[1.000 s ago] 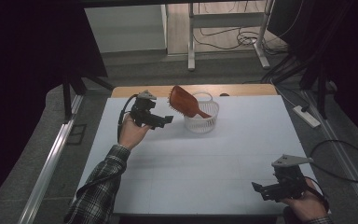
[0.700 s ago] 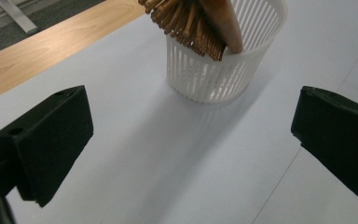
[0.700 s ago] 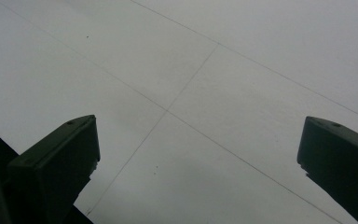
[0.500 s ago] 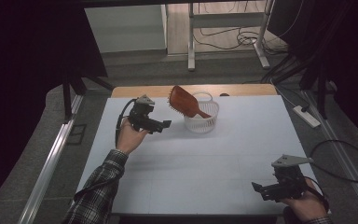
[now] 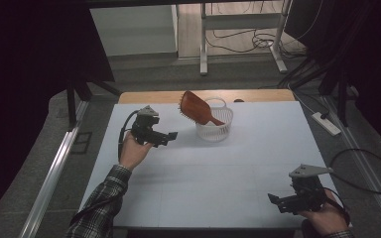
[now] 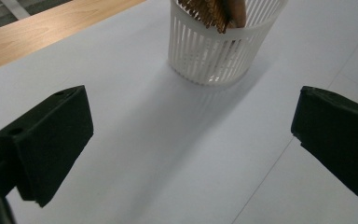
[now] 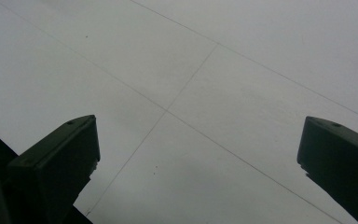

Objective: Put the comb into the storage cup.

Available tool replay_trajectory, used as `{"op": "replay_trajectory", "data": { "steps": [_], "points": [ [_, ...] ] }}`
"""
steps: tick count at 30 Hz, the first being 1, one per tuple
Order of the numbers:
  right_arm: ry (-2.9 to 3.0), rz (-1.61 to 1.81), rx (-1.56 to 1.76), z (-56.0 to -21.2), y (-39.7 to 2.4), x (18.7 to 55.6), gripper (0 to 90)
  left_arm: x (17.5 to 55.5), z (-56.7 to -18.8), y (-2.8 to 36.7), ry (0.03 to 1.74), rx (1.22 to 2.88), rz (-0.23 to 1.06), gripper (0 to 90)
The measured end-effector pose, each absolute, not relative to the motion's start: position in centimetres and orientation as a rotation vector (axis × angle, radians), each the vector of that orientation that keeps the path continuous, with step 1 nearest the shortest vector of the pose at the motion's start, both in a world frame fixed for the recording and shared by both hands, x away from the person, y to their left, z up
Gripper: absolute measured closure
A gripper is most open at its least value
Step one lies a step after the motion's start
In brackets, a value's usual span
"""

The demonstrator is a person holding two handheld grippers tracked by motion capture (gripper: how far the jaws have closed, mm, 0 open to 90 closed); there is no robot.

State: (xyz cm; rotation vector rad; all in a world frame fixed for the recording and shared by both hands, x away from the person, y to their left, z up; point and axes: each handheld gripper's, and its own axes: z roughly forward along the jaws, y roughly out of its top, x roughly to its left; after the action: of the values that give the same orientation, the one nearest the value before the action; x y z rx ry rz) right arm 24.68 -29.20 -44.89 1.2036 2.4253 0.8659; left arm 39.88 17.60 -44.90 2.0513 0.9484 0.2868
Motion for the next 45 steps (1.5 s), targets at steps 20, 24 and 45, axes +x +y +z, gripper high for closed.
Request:
{"op": "replay_trajectory", "data": {
  "steps": [20,24,45],
  "points": [
    [2.426,0.873,1.201,-44.8,-29.2,24.6,0.0,38.3,-45.4,17.8,0.859,2.017,0.279,1.0],
    [2.429,0.871,1.199,-44.8,-29.2,24.6,0.0,37.8,-45.4,17.9,0.857,2.029,0.286,0.9],
    [2.425,0.871,1.197,-44.9,-29.2,24.6,0.0,35.7,-46.0,18.7,0.887,2.024,0.275,0.0]
  ]
}}
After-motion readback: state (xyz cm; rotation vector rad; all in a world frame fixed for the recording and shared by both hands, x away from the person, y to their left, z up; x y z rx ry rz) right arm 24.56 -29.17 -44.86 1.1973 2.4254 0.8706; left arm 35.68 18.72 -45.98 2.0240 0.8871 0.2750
